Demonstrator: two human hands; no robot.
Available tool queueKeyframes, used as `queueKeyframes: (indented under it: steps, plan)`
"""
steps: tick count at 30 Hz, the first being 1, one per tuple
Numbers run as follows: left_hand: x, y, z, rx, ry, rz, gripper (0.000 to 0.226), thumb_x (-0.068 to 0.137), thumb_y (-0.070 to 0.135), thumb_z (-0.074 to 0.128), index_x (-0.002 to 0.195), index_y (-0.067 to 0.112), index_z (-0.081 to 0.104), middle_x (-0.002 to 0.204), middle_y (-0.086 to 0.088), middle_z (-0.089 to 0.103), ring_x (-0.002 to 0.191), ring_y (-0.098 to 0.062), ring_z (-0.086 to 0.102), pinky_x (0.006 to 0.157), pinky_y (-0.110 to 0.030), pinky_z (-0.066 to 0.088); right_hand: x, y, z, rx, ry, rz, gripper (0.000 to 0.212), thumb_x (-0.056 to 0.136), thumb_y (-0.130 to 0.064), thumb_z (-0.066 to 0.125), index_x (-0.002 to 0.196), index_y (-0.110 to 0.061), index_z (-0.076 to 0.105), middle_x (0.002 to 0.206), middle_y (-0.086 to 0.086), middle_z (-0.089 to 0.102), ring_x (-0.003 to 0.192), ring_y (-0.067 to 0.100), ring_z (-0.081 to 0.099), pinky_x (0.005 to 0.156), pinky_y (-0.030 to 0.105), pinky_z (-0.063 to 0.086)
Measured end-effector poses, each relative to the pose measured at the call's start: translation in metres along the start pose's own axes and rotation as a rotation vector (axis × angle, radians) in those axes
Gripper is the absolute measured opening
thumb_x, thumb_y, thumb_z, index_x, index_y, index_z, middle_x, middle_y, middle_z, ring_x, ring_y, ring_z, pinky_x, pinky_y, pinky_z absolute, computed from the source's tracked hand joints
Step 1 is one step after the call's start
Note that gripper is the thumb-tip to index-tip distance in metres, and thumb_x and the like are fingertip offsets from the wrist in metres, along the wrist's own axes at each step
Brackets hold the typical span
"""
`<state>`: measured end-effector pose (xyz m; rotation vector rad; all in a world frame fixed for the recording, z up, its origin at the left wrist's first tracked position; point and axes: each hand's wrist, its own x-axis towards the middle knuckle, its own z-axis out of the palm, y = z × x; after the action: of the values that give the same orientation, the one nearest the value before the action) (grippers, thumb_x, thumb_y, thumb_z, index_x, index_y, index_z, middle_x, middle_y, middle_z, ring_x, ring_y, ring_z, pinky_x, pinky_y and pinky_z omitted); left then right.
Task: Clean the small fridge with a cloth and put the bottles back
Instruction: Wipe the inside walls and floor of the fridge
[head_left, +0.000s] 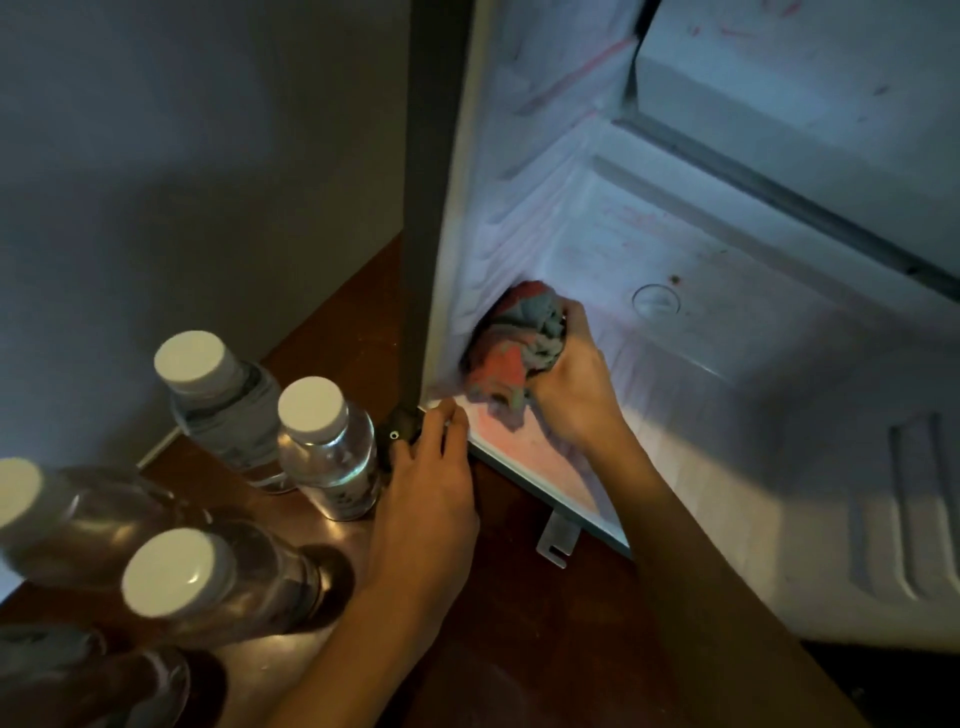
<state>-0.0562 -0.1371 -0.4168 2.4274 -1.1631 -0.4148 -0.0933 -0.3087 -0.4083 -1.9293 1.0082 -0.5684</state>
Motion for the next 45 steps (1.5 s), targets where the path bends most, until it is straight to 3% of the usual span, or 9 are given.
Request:
queueKeyframes:
  steps: [4,9,12,17,24,28,37,41,45]
  plan:
    - [-0.001,-0.001,-0.001,-0.099,0.036,-0.021,0.076,0.087,-0.004,0.049,0.153,0.019,0.019,0.156,0.004,0.012,0.129,-0.031,0.037,0.102,-0.042,0.044,0.011,-0.005,-0.002,-0.07,0.099,0.015,0.041,0.083,-0.018,0.065,0.115,-0.027,0.042,0.106,0.004,0.063,0.094,0.022,0.062,0.064,0.023,0.05]
    - [-0.007,0.0,0.004,-0.379,0.138,0.009,0.048,0.09,-0.004,0.052,0.116,0.032,0.033,0.114,0.002,0.046,0.1,-0.028,0.059,0.079,-0.045,0.048,-0.03,0.005,0.002,-0.027,-0.148,-0.066,0.052,0.081,-0.015,0.069,0.122,-0.035,0.045,0.114,-0.007,0.065,0.106,0.013,0.065,0.089,0.043,0.057]
    - [-0.006,-0.001,0.002,-0.414,0.154,0.029,0.043,0.095,0.001,0.047,0.124,0.029,0.034,0.111,0.0,0.054,0.102,-0.023,0.06,0.084,-0.042,0.05,-0.006,0.001,-0.001,-0.002,-0.058,-0.049,0.037,0.086,-0.019,0.062,0.118,-0.029,0.045,0.104,-0.009,0.065,0.103,0.015,0.065,0.086,0.027,0.057]
    - [-0.008,-0.004,0.0,-0.391,0.163,0.042,0.05,0.095,0.0,0.046,0.138,0.023,0.034,0.118,-0.002,0.055,0.107,-0.025,0.06,0.085,-0.036,0.045,-0.034,0.014,-0.006,-0.128,-0.104,-0.036,0.053,0.074,-0.038,0.059,0.122,-0.053,0.041,0.12,-0.011,0.06,0.113,0.018,0.061,0.093,0.047,0.054]
    - [-0.005,-0.001,-0.001,-0.291,0.155,0.038,0.051,0.091,-0.003,0.051,0.139,0.011,0.038,0.111,-0.01,0.061,0.099,-0.026,0.065,0.083,-0.036,0.052,-0.018,0.031,-0.043,-0.208,0.273,0.099,0.031,0.091,-0.017,0.057,0.116,-0.033,0.049,0.115,0.006,0.059,0.102,0.023,0.061,0.089,0.044,0.052]
    - [-0.004,-0.001,-0.001,-0.299,0.194,0.022,0.043,0.094,0.001,0.05,0.132,0.017,0.04,0.112,-0.008,0.059,0.098,-0.03,0.064,0.081,-0.037,0.049,-0.024,0.012,0.007,-0.327,0.078,-0.041,0.048,0.078,-0.025,0.059,0.116,-0.048,0.041,0.112,0.0,0.053,0.101,0.019,0.057,0.094,0.044,0.051]
    - [-0.006,0.004,-0.011,-0.348,0.076,-0.048,0.052,0.094,-0.006,0.044,0.138,0.018,0.031,0.124,-0.008,0.055,0.111,-0.029,0.059,0.092,-0.036,0.045,-0.035,0.042,-0.051,-0.431,0.446,0.195,0.058,0.076,0.006,0.05,0.13,-0.015,0.053,0.106,0.021,0.058,0.104,0.041,0.05,0.085,0.041,0.046]
    - [-0.005,0.0,-0.012,-0.415,0.12,-0.013,0.027,0.098,0.009,0.048,0.119,0.024,0.04,0.099,0.008,0.054,0.09,-0.021,0.061,0.071,-0.025,0.04,-0.091,0.013,-0.003,-0.469,0.227,-0.05,0.047,0.08,0.001,0.058,0.121,-0.021,0.057,0.094,-0.017,0.037,0.092,0.017,0.037,0.078,0.032,0.031]
    - [-0.005,0.001,-0.017,-0.451,0.023,-0.08,0.039,0.092,-0.003,0.043,0.108,0.031,0.032,0.09,0.005,0.05,0.082,-0.024,0.056,0.069,-0.037,0.041,-0.138,0.065,-0.057,-0.52,0.221,-0.066,0.024,0.084,-0.023,0.056,0.108,-0.021,0.061,0.101,-0.002,0.06,0.091,0.03,0.055,0.074,0.045,0.047]
